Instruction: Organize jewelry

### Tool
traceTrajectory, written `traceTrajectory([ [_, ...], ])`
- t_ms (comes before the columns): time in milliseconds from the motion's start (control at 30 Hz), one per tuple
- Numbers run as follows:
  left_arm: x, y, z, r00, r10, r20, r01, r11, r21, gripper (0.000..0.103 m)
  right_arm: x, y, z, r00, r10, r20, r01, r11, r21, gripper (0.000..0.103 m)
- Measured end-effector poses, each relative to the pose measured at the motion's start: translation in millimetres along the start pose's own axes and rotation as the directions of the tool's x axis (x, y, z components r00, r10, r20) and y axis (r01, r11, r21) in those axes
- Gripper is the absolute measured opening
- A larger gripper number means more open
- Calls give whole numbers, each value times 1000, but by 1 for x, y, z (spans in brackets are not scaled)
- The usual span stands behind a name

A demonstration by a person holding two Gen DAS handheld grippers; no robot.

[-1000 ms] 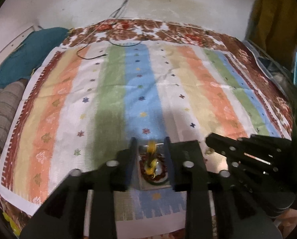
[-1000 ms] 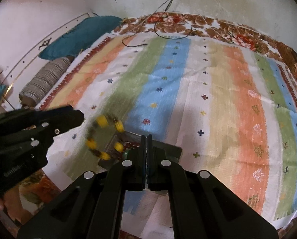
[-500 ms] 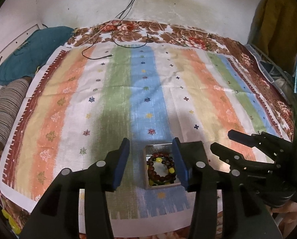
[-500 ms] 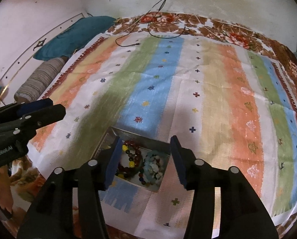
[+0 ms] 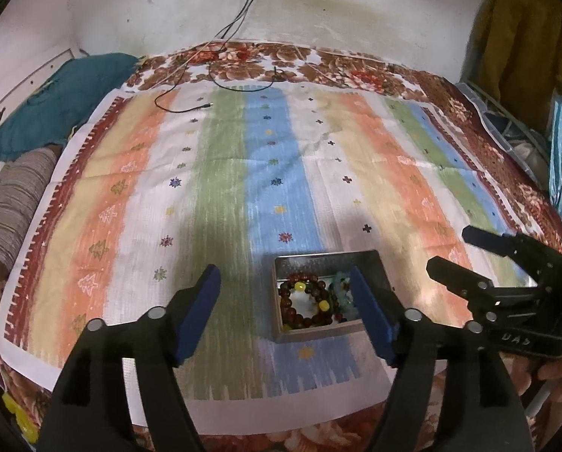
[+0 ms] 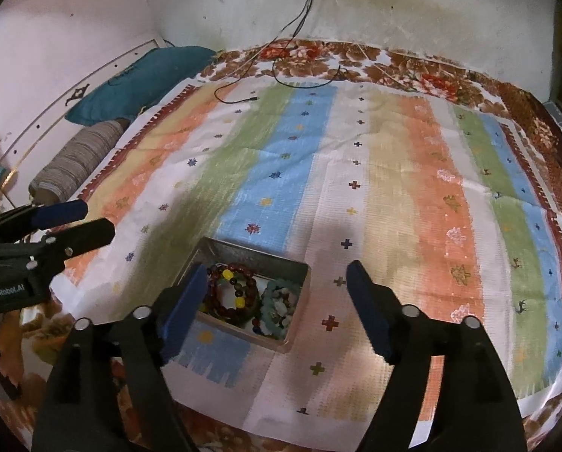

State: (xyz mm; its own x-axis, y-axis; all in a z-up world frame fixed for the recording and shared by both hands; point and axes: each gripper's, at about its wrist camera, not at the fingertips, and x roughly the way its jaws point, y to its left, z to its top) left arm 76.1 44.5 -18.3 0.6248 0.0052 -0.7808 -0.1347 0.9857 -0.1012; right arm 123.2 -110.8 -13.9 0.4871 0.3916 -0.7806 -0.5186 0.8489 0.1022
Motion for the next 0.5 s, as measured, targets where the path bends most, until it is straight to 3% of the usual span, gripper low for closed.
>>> traceTrajectory([
  [133,-5,-3,-6,1000,4,12,-4,1000,9,84,-6,-2,-5,1000,-15,15,15,1000,6,91],
  [367,-8,-5,-18,1000,-5,3,5,1000,4,98,-14,-3,-14,1000,3,18,-3,1000,-2,96],
  [500,-10,-13,-29,1000,11,-7,-11,1000,27,97,-16,-4,-17,1000,7,22,-7,1000,1,96],
])
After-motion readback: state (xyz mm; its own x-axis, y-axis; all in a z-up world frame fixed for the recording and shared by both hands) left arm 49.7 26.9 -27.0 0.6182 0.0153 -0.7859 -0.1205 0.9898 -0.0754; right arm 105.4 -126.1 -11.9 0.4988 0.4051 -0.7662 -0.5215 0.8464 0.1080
